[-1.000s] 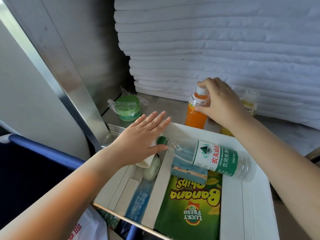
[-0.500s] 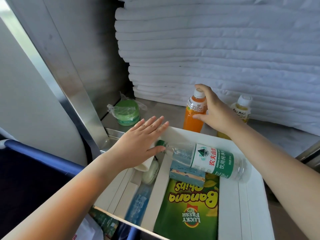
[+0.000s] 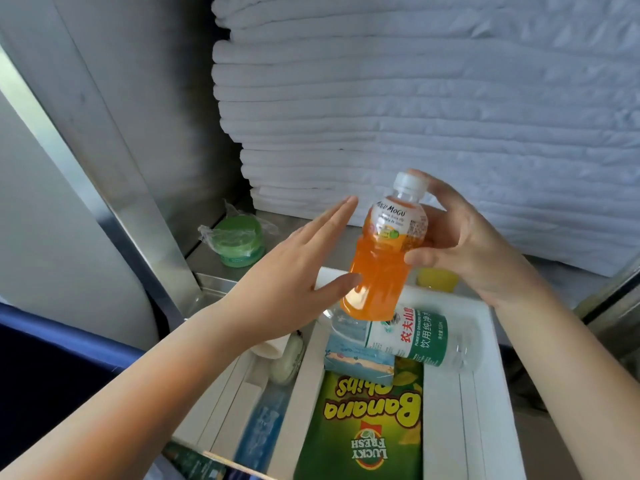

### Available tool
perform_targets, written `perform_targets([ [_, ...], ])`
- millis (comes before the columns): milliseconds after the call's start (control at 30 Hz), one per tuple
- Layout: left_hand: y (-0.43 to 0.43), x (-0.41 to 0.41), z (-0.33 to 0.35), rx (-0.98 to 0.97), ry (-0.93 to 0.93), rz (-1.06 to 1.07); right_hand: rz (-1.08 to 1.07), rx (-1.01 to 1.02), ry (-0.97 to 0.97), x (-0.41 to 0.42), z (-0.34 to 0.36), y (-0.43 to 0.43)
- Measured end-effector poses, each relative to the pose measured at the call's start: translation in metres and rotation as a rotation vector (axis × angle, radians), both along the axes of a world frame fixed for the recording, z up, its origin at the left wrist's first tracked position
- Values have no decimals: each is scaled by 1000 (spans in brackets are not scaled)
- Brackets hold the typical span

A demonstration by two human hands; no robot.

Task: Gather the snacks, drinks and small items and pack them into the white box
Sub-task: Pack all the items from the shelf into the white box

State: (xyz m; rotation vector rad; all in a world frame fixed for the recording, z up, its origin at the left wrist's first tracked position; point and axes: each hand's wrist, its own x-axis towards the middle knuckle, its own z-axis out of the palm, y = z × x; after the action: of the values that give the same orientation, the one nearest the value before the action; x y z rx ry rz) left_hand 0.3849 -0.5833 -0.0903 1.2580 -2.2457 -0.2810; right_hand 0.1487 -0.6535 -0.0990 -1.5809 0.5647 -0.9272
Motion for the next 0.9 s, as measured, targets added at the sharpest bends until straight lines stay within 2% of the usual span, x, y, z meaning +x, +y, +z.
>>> perform_targets([
  [100, 0, -7, 16, -36, 95, -124, 139, 21, 100, -4, 2, 8],
  [233, -6, -13, 26, -125, 33, -200, 235, 27, 232, -4, 2, 16],
  [367, -8, -20, 29, 1, 17, -261, 302, 25, 298, -4, -1, 18],
  [467, -10, -21, 32, 45, 4, -218, 330, 90, 285, -8, -6, 21],
  [567, -8, -19, 31, 85, 81, -134, 278, 140, 237, -11, -8, 27],
  [633, -6, -18, 28, 103, 130, -55, 192, 103, 285, -12, -7, 34],
  [767, -4, -12, 24, 112, 157, 87, -9, -56, 612, -11, -11, 55],
  [900, -1, -9, 22, 112, 213, 130, -160, -205, 781, 2, -19, 78],
])
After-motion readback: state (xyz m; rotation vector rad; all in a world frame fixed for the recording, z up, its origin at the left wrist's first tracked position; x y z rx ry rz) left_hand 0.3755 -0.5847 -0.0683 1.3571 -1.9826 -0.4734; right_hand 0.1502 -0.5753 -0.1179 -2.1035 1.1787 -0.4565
